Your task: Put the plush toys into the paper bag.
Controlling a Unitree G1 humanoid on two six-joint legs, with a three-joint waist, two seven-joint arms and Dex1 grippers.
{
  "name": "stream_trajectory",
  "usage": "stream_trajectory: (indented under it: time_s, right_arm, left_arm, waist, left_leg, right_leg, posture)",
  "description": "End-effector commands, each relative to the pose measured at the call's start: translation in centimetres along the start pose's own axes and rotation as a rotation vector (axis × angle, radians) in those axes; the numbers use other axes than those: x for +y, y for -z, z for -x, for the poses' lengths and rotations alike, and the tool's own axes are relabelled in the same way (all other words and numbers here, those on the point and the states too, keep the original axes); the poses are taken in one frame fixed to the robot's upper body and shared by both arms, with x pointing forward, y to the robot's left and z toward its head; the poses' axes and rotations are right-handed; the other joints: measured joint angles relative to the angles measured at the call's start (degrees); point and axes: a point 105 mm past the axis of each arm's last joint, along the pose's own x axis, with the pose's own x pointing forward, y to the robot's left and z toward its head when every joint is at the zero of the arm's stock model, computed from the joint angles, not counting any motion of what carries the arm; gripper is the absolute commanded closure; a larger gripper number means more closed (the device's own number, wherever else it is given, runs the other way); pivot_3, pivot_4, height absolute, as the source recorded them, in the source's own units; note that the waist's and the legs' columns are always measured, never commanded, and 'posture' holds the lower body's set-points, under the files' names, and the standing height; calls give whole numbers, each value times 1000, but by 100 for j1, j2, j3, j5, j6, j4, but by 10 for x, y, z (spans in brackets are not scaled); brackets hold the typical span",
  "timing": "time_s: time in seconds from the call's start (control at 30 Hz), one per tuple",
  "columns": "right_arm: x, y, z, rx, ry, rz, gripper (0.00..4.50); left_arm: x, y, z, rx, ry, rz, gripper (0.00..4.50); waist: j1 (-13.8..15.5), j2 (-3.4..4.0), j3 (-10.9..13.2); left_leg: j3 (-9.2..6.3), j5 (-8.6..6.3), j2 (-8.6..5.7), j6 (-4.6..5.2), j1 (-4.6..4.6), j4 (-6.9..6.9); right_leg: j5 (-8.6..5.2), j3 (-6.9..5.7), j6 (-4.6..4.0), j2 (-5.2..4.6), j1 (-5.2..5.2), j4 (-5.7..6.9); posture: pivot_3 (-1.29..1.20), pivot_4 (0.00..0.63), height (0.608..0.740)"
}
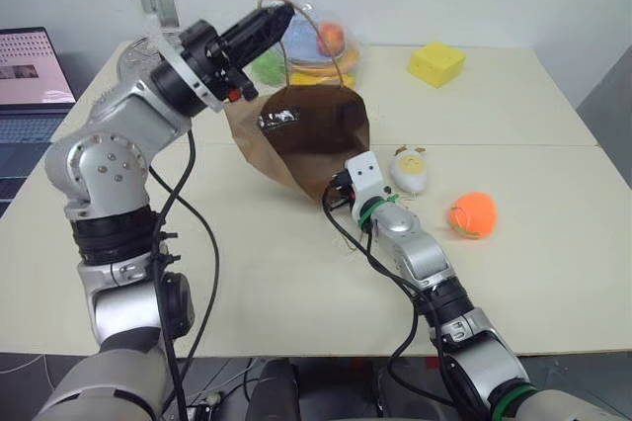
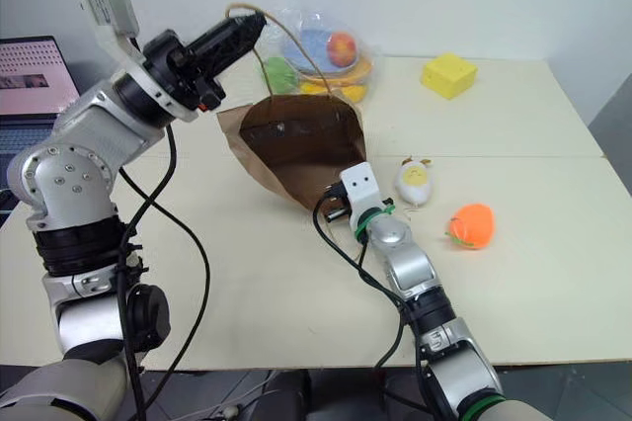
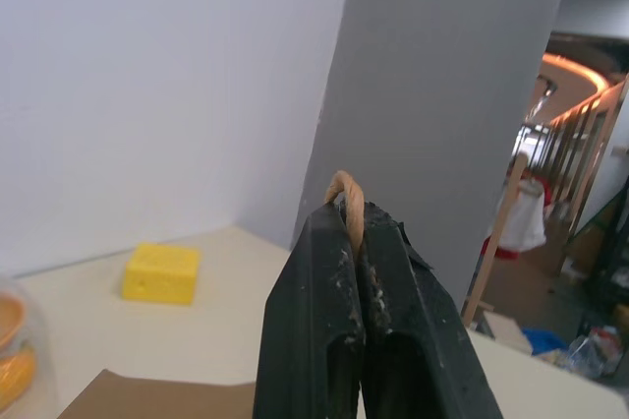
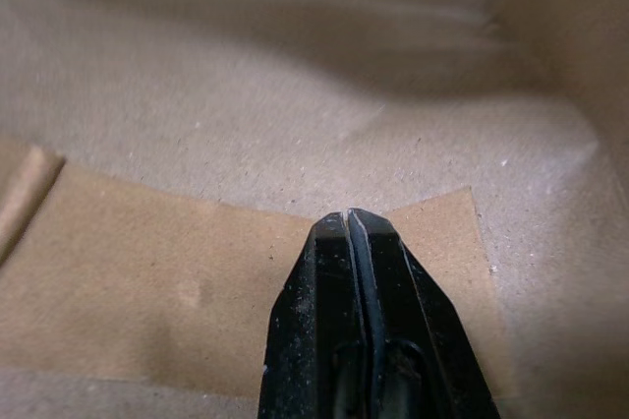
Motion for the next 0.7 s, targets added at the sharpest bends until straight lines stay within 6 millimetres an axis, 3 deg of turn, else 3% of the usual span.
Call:
stream_trajectory:
  time_s: [0.03,0.3,0.53,0.6,0.7]
  right_arm:
    - [0,-23,-1,-68,-8,-5,4461]
    - [15,-52,24,-161,-145,58,4461]
    - [24,-91,92,-272,-405,193,4461]
    - [12,-94,109,-271,-414,227,4115]
    - [1,-95,123,-246,-422,251,3213]
  left_arm:
    - [-13,4,3,27,50,-97,4500]
    - [-12,24,7,52,45,-98,4500]
    - [-20,40,6,80,83,-79,4500]
    - [-21,42,4,73,82,-63,4500]
    - [-23,46,2,79,90,-57,4500]
  waist:
    - [-6,0,0]
    - [-7,0,0]
    - [4,0,0]
    - [4,0,0]
    - [7,-2,1]
  left_leg:
    - [1,0,0,0,0,0]
    - [2,0,0,0,-6,-1]
    - [1,0,-2,0,-14,-2]
    - [-1,0,0,0,-13,-2]
    - [1,0,-1,0,-13,0]
  right_leg:
    - [0,1,0,0,0,0]
    - [0,2,0,0,-6,-1]
    - [-1,2,1,-2,-9,-7]
    - [-1,0,1,0,-9,-6]
    - [-1,2,1,-1,-6,-10]
  posture:
    - [0,150,740]
    - [0,150,740]
    - [0,150,740]
    - [0,150,740]
    - [0,150,740]
